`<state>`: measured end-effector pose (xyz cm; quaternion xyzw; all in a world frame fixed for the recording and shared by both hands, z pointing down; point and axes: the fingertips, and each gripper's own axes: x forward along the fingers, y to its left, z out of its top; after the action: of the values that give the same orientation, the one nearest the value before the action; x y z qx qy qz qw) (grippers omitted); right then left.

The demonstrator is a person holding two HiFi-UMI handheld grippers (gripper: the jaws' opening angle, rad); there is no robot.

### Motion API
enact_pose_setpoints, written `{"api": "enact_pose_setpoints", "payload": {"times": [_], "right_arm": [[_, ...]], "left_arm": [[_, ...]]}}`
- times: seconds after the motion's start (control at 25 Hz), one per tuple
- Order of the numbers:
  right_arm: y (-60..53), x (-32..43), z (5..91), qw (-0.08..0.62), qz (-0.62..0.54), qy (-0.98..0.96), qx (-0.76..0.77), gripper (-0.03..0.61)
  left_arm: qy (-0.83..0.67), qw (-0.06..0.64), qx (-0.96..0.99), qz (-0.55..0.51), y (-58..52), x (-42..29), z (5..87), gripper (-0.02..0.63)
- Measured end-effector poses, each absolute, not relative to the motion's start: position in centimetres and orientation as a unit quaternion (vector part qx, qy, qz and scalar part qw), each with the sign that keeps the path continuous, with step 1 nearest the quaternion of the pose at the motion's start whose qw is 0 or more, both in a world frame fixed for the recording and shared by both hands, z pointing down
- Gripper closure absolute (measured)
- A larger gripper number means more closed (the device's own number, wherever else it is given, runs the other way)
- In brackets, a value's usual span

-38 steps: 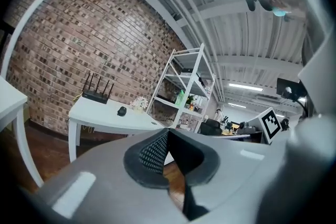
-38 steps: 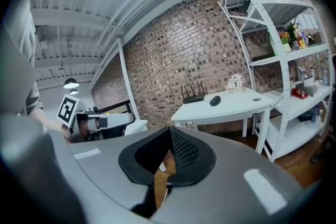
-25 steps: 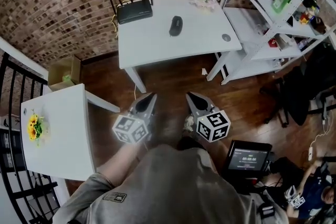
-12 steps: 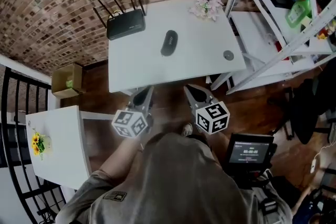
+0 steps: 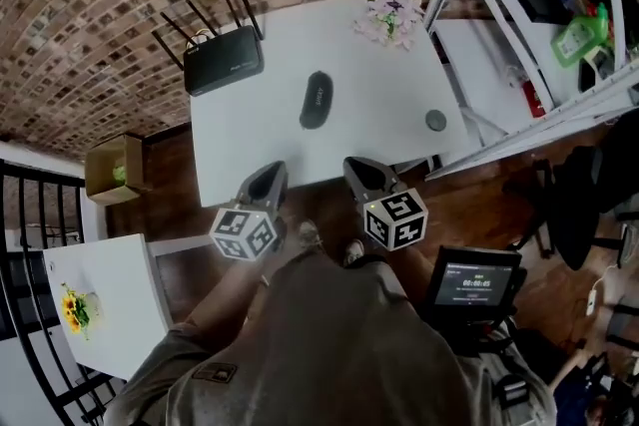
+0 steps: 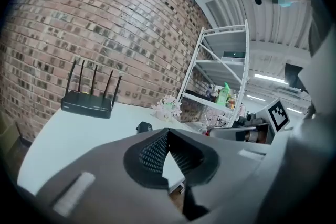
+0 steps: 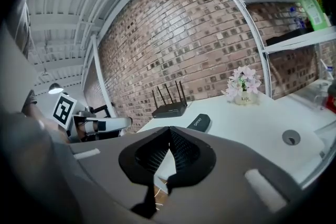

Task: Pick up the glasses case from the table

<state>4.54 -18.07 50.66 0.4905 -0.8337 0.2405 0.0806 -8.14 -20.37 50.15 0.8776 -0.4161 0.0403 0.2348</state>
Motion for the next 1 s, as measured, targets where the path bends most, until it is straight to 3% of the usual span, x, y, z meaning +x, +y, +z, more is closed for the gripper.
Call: {"api": "enact_pose_setpoints", "payload": {"times": [0.4, 0.8, 1.0], "right_arm": [[-26.6, 3.3, 54.1, 0.112, 0.253, -0.796, 0.538, 0.564], [-33.0, 1.6, 58.3, 0.165, 0.264, -0.783, 0.538, 0.265], [-34.8, 0.4, 61.2, 0.208, 0.264, -0.767, 0.546, 0.145]], "left_arm": [[-0.392, 0.249, 0.884, 0.057, -25.1, -10.9, 52.2, 0.612], [-0.418, 0.269, 0.865, 0.068, -28.2, -13.0, 53.2, 0.612], [-0.424, 0.284, 0.857, 0.075, -28.9, -13.9, 54.2, 0.612]]}}
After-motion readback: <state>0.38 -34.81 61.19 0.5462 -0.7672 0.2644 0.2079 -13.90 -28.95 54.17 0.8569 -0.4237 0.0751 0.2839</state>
